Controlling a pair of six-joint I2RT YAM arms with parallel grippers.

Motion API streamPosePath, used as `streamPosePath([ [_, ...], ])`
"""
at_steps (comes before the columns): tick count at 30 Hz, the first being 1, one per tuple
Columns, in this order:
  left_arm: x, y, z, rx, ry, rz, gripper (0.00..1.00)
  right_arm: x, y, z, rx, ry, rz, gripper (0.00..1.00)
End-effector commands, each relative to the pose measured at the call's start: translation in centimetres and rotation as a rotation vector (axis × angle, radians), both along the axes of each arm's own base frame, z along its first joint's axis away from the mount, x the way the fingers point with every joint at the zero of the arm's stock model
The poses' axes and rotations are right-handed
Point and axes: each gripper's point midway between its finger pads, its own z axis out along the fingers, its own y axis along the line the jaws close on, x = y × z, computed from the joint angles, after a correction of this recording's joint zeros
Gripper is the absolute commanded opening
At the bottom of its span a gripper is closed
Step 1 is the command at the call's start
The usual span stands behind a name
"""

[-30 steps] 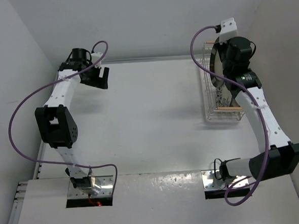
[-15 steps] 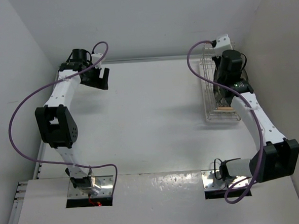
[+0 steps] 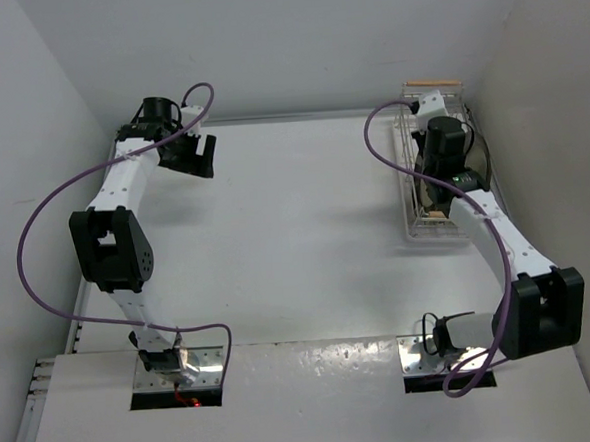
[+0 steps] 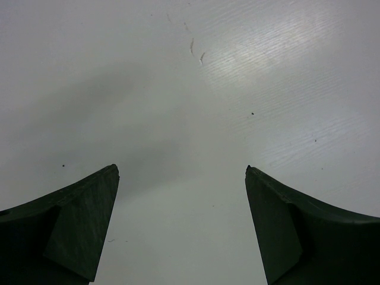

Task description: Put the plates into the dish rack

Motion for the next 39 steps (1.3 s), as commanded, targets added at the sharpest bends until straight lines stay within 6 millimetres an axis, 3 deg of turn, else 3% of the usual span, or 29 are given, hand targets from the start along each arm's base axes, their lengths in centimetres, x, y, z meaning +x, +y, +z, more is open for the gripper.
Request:
streamPosePath([
  [1,-0.1,-0.3,0.9,-0.01,-0.024,-0.01,0.92,1.4,-0.1,4.8,0.017,-0.19,-0.005,0.0],
  [7,-0.1,-0.3,0.9,-0.01,-0.024,-0.01,0.92,1.6,0.5,3.7,0.027,-0.168,0.028,0.0],
  [8,-0.1,-0.3,0.9,-0.01,-0.024,-0.01,0.92,1.6,0.4,3.6,0.028,-0.167,0.024,0.03],
  [9,-0.1,-0.3,0.9,-0.01,-0.024,-0.01,0.92,1.6,0.6,3.4,0.031,-0.162,0.031,0.13],
  [12,-0.1,-0.3,0.9,-0.01,-0.024,-0.01,0.92,1.7,0.7,3.5,0.037,-0.156,0.034,0.2],
  [14,-0.1,-0.3,0.9,-0.01,-0.024,-0.01,0.92,1.7,0.7,3.6,0.041,-0.157,0.037,0.3],
  [20,-0.1,-0.3,0.9,-0.01,-0.024,-0.01,0.92,1.5,1.3,6.2,0.057,-0.21,0.068,0.41],
  [23,-0.1,-0.1,0.9,-0.003,-0.024,-0.005,0.92,1.2,1.9,8.8,0.119,-0.268,0.092,0.61],
  [25,-0.2,0.5,0.7,0.007,-0.015,0.012,0.92,0.4,3.4,10.8,0.202,-0.3,0.155,0.77],
  [26,-0.2,0.8,0.7,0.019,-0.015,0.021,0.92,0.0,4.8,10.9,0.23,-0.273,0.232,0.92],
  [27,-0.2,1.1,1.2,0.031,-0.027,0.03,0.92,-0.9,5.6,10.7,0.249,-0.246,0.276,1.0],
  [28,-0.6,1.5,0.5,0.032,-0.007,0.04,0.92,-1.9,7.7,10.5,0.299,-0.215,0.387,1.0],
  [30,-1.4,2.3,1.1,0.048,-0.021,0.052,0.92,-4.0,11.4,10.2,0.378,-0.177,0.593,1.0],
  [31,-1.8,2.5,1.0,0.058,-0.016,0.059,0.92,-5.2,12.3,7.5,0.429,-0.118,0.622,1.0],
  [33,-3.1,3.0,0.0,0.066,0.015,0.073,0.92,-7.6,15.2,6.0,0.572,-0.058,0.734,1.0],
  [37,-5.5,4.8,-0.2,0.099,0.019,0.116,0.92,-11.7,16.7,-4.1,0.789,0.178,0.654,1.0],
  [39,-6.7,5.6,-1.0,0.119,0.039,0.139,0.92,-13.6,17.5,-7.6,0.84,0.262,0.628,1.0],
])
